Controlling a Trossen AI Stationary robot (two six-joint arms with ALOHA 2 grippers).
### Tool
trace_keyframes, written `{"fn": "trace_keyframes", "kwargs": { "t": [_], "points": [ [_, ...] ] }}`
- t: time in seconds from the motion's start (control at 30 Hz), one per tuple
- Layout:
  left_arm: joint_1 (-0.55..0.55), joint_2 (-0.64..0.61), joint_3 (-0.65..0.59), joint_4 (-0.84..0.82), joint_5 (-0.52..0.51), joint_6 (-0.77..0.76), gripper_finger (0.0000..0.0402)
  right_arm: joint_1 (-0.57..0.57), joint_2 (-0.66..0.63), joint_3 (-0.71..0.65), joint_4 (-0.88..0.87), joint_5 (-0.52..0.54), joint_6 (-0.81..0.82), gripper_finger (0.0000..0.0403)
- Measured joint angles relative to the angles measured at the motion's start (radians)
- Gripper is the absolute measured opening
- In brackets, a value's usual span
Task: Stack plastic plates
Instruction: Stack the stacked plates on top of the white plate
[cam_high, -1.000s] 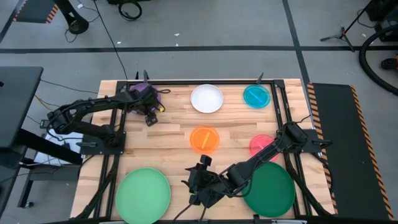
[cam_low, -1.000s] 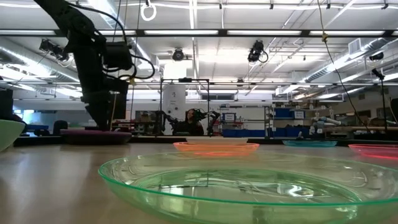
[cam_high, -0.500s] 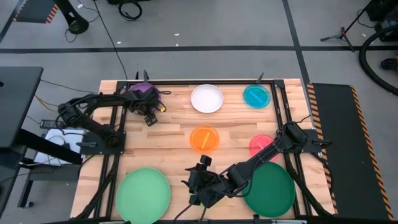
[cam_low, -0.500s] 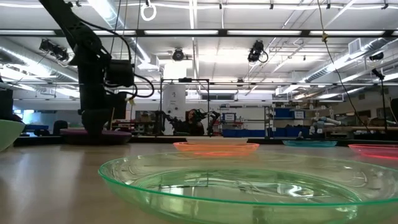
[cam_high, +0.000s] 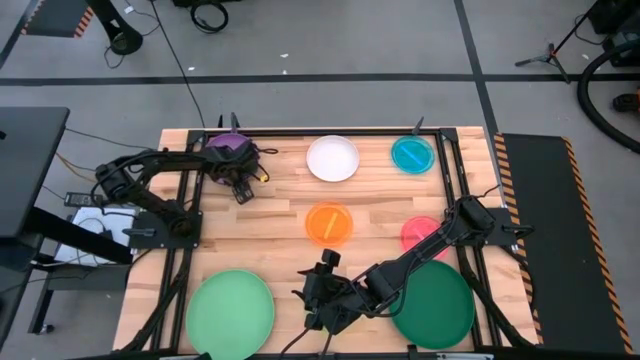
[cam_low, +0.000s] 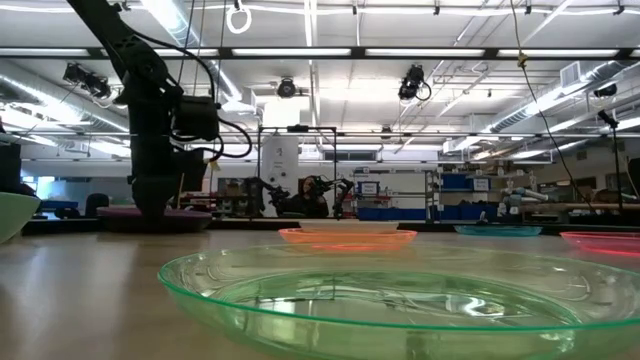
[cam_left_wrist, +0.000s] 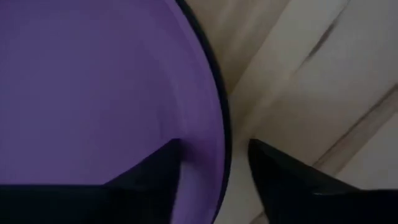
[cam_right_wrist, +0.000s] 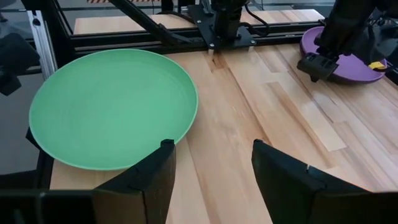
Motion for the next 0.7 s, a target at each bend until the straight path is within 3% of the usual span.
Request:
{"fn": "trace_keyframes", "kwargs": {
  "t": [0.13,0.23,0.33,0.5,0.7],
  "points": [
    [0.0,0.005,-0.001,0.018,-0.068,0.006,0.0091,0.0,0.0,0.0,0.002,0.006,-0.018,0.0218],
    [0.001,0.003,0.012,0.003,-0.211,0.004,0.0039,0.0,0.0,0.0,0.018,0.02,-0.039,0.0217],
    [-0.03,0.002,0.034,-0.041,-0.293,-0.005,0.0031,0.001,0.0,0.0,0.041,0.061,-0.064,0.0216],
    [-0.12,-0.025,0.035,-0.055,-0.286,0.009,0.003,0.003,0.0,0.0,0.105,0.143,-0.135,0.0216],
    [-0.249,-0.096,0.035,-0.078,-0.302,0.019,0.003,0.003,0.0,0.0,0.183,0.166,-0.2,0.0216]
  ]
}}
